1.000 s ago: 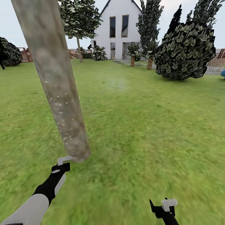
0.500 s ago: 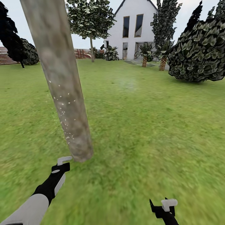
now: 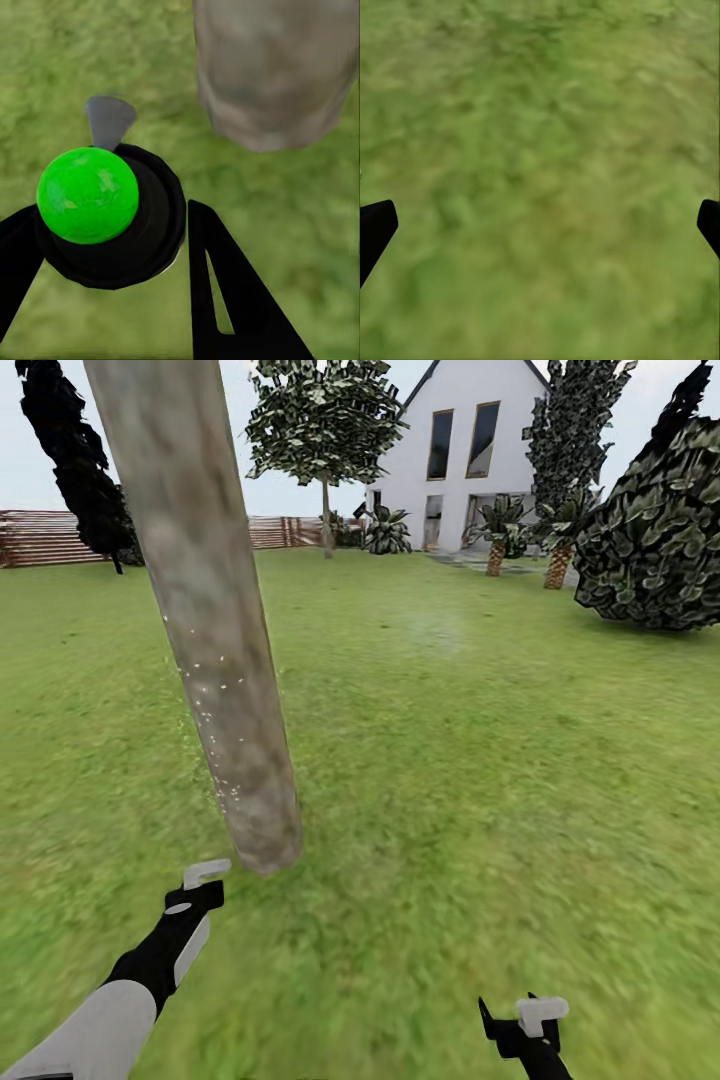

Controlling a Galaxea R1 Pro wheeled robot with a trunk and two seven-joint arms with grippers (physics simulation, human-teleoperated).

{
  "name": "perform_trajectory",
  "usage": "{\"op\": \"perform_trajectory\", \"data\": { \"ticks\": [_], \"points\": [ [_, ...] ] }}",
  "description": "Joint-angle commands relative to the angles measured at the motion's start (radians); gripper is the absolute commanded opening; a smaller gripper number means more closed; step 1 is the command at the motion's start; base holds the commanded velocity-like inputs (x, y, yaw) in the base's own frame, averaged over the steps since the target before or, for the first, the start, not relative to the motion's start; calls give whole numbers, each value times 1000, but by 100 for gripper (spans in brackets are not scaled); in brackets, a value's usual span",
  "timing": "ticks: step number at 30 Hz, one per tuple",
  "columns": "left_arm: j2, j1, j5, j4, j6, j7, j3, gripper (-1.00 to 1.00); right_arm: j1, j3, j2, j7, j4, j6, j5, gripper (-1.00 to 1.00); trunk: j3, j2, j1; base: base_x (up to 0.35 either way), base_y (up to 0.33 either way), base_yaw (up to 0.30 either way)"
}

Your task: In the garden, pick up the pesticide atomizer on the floor and spray pesticide onto both trees until each tree trunk is fully covered.

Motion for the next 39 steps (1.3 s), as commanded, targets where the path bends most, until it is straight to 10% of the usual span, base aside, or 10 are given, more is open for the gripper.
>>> {"op": "perform_trajectory", "data": {
  "ticks": [1, 39],
  "points": [
    [0, 0, 0, 0, 0, 0, 0, -100, 0, 0, 0, 0, 0, 0, 0, 100, 0, 0, 0, 0, -229, 274],
    [3, 0, 0, -2, 0, -2, 2, -100, 4, 1, 0, 3, 0, 0, 0, 100, 0, 0, 0, 88, -253, 117]
  ]
}}
